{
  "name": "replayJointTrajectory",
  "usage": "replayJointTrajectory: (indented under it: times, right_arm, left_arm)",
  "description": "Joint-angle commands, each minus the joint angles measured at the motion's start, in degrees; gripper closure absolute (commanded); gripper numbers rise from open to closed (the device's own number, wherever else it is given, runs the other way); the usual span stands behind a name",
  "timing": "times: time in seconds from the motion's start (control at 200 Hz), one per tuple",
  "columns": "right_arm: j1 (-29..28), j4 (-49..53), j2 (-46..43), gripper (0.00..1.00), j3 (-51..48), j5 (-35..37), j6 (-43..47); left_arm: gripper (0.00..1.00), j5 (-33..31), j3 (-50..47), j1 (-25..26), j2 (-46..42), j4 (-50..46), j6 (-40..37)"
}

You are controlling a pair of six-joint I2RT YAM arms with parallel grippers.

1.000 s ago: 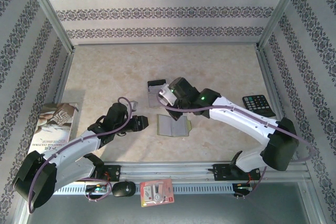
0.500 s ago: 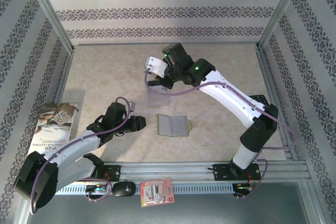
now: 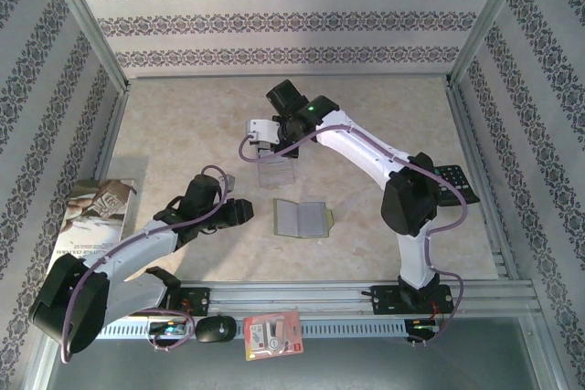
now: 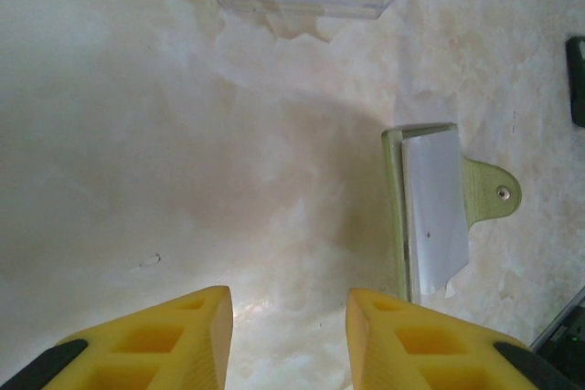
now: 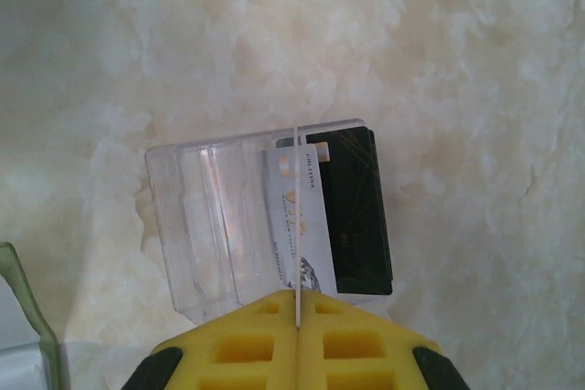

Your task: Take the credit cards out of the card holder

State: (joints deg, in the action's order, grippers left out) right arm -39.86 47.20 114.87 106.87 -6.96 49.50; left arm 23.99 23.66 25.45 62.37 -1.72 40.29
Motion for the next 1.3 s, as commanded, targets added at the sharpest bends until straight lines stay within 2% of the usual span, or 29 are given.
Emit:
replayJointTrajectory:
  times: [0.0, 0.405, 1.299]
  right_arm:
    - [0.26, -1.4, 0.77, 1.0, -0.67, 0.8, 2.85]
    - [0.46, -3.64, 4.54, 1.0, -1.88, 1.47, 3.06]
    - [1.22, -7.18, 8.18, 1.0, -4.96, 3.33, 2.75]
  left_arm:
    - [0.63, 1.66, 1.65, -1.81, 0.97, 1.12, -1.36]
    - [0.63, 4.31, 0.14, -4.02, 4.28, 5.36, -0.15]
    - [0.63, 5.15, -0.01, -5.06, 5.61, 5.34, -0.7]
